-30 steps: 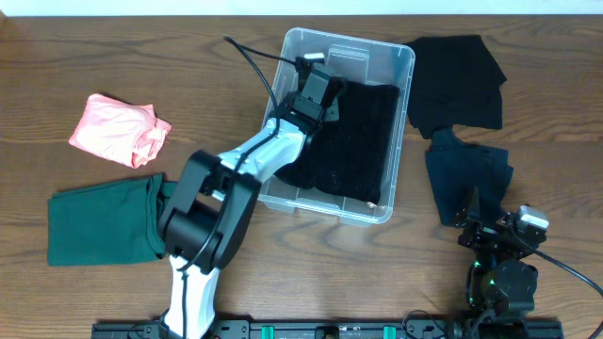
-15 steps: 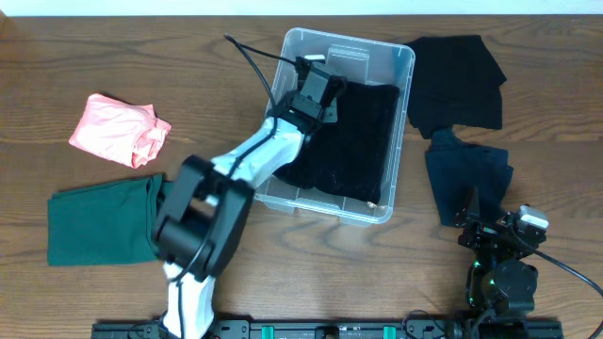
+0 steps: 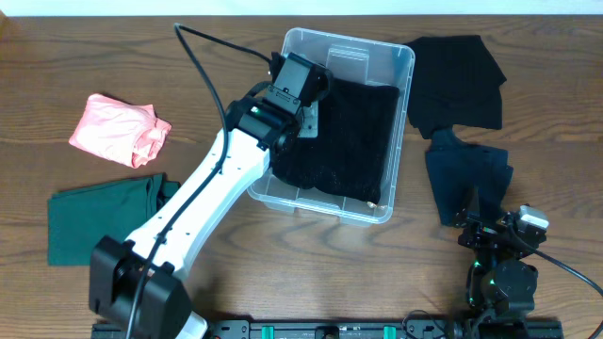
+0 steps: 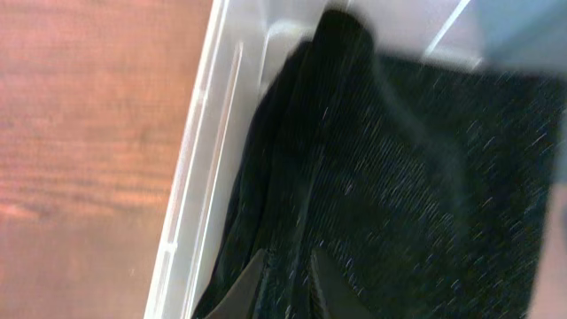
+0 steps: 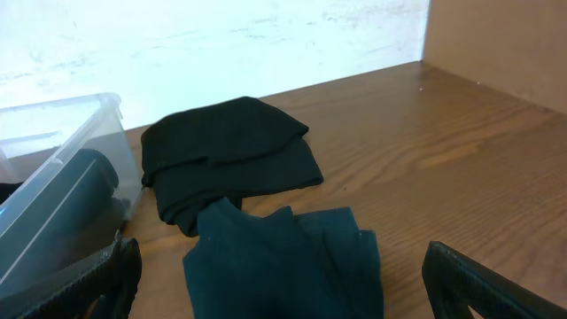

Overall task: Pack container
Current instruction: 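Press and spread the sweater flat inside the container, then release, then withdraw the left gripper left toward the pink garment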

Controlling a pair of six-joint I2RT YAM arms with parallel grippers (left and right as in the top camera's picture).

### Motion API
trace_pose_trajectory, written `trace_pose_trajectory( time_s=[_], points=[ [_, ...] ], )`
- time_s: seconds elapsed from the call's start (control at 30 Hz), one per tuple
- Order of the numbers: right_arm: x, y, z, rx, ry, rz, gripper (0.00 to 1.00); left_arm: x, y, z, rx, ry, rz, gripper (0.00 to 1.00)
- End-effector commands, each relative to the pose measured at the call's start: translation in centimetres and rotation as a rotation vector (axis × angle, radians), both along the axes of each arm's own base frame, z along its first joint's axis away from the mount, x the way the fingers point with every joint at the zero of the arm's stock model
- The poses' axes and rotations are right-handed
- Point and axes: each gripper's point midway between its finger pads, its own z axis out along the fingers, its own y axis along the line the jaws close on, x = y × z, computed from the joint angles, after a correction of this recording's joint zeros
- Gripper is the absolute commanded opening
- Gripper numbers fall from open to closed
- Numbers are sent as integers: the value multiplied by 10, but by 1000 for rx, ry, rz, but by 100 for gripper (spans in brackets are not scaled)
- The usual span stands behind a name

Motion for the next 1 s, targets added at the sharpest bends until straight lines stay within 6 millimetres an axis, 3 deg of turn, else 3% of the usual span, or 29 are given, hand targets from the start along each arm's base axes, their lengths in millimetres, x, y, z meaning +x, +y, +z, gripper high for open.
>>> trace_pose_trajectory(
  time_s=[0.0, 0.1, 0.27, 0.4, 0.83, 0.97],
  points=[
    [0, -1, -1, 10, -3, -6, 99, -10, -8, -16, -14, 79, -50, 15],
    [0, -1, -1, 10, -3, -6, 99, -30, -14, -26, -60, 180, -68, 15],
    [0, -1, -1, 10, -3, -6, 99, -53, 0, -38, -12, 289, -40, 15],
    [0, -1, -1, 10, -3, -6, 99, -61, 5, -50, 24, 321, -72, 16],
    [0, -1, -1, 10, -3, -6, 99, -70, 10, -131, 131, 509, -67, 15],
    [0, -1, -1, 10, -3, -6, 99, -73, 12, -145, 151, 545, -63, 15]
  ],
)
